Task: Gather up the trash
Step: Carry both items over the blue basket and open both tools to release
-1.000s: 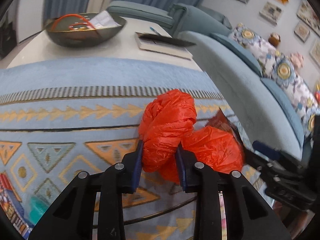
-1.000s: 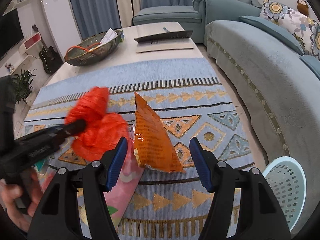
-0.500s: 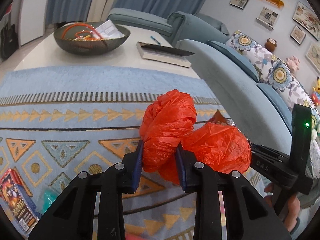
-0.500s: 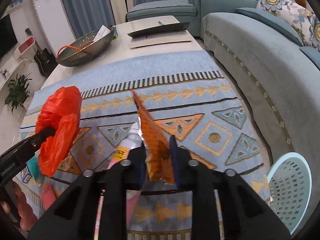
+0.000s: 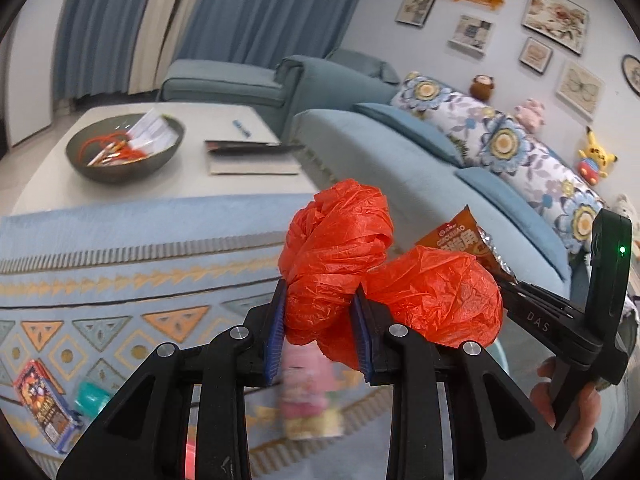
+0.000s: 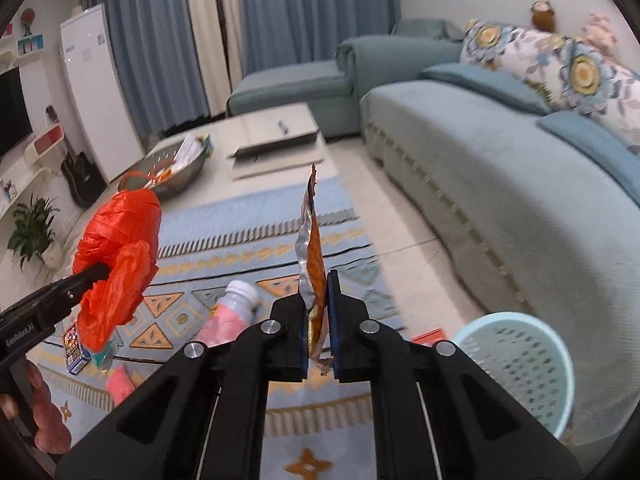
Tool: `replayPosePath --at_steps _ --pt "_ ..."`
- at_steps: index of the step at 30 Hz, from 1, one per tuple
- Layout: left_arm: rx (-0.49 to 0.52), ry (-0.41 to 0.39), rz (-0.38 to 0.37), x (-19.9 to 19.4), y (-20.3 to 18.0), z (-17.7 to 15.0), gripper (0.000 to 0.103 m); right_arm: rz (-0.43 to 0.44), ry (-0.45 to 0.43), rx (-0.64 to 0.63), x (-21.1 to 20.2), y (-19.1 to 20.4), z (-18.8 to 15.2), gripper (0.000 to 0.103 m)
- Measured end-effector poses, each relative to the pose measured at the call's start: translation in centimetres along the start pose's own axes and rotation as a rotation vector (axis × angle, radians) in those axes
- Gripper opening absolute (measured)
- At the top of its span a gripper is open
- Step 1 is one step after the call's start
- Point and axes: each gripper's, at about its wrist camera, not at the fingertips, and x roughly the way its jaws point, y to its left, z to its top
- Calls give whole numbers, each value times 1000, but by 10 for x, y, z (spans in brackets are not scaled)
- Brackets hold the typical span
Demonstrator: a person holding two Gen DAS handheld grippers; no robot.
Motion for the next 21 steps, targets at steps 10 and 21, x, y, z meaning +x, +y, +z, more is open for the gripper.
replayPosePath --at_steps 10,21 --pt "74 29 -137 1 -97 -5 28 -241 -39 7 -66 -70 -18 6" --pt "214 218 -139 79 -203 -37 28 -287 94 298 -45 -184 -64 6"
